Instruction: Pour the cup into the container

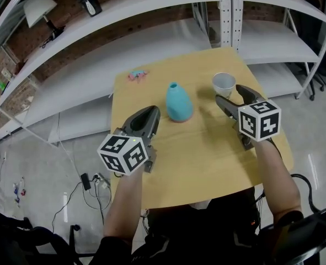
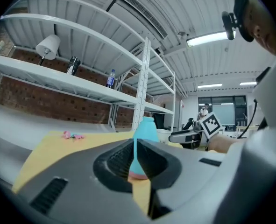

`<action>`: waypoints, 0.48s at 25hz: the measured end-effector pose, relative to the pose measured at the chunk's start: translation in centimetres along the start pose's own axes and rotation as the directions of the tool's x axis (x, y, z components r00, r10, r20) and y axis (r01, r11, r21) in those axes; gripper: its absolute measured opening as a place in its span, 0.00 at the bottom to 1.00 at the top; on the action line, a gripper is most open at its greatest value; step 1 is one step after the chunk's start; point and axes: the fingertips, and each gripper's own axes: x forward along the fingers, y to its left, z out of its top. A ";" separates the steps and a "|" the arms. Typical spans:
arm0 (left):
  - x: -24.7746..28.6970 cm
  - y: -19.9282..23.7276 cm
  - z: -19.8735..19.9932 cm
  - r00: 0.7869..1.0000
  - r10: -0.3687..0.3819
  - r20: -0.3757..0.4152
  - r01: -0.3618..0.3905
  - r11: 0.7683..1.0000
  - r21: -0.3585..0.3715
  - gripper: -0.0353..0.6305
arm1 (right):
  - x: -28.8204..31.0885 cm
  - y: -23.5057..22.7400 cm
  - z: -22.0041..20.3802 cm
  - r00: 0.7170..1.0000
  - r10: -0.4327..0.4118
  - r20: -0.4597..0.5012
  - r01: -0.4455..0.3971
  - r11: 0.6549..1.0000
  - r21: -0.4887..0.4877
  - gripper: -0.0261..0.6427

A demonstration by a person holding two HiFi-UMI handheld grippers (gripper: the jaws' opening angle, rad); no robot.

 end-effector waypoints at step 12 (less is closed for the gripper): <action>2.2 2.7 -0.8 1.000 0.015 -0.014 -0.015 1.000 0.022 0.06 | 3.1 -1.1 -1.1 0.999 0.004 -0.046 -0.003 1.000 0.009 0.53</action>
